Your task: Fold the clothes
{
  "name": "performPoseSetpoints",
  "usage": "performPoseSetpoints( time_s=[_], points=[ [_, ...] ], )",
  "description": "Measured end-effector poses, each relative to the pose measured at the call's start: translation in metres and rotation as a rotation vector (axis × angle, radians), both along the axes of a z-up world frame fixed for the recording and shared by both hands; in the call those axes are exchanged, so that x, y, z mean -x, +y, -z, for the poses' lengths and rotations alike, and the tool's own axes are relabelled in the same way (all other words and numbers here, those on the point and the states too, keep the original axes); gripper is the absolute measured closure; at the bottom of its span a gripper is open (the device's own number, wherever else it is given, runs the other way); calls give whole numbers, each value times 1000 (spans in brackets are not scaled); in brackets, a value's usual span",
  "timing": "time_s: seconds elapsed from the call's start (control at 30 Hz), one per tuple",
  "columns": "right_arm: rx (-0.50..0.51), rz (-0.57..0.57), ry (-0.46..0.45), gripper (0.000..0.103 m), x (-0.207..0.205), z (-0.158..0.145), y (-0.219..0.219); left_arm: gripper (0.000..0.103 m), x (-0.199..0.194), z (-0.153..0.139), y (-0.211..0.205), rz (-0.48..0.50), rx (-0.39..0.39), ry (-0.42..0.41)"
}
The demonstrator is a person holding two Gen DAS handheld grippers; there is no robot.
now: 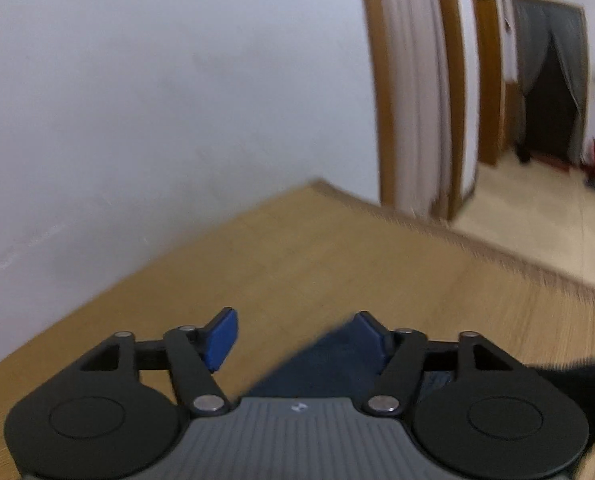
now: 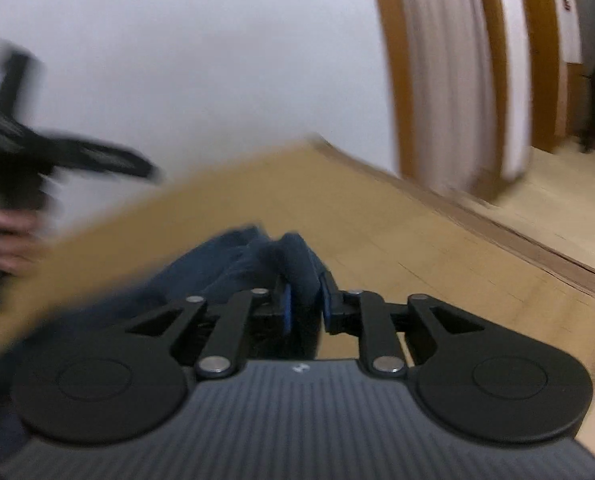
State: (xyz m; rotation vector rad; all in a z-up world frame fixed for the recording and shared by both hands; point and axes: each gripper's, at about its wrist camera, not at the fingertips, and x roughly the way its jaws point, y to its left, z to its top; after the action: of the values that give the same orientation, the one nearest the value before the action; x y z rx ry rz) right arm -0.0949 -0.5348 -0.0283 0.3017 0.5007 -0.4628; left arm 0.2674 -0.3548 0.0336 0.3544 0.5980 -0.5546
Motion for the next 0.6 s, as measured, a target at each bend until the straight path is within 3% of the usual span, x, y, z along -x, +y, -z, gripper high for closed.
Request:
performPoseSetpoints(
  time_s=[0.07, 0.17, 0.3, 0.5, 0.6],
  points=[
    [2, 48, 54, 80, -4, 17, -8, 33, 18, 6, 12, -9, -4, 38],
    [-24, 4, 27, 73, -9, 22, -8, 32, 44, 14, 55, -59, 15, 73],
    [-11, -176, 15, 54, -15, 18, 15, 27, 87, 25, 144, -238, -3, 68],
    [-7, -483, 48, 52, -38, 19, 102, 27, 146, 45, 284, -550, -70, 155],
    [-20, -629, 89, 52, -55, 21, 160, 27, 160, 54, 327, -681, -80, 168]
  ],
)
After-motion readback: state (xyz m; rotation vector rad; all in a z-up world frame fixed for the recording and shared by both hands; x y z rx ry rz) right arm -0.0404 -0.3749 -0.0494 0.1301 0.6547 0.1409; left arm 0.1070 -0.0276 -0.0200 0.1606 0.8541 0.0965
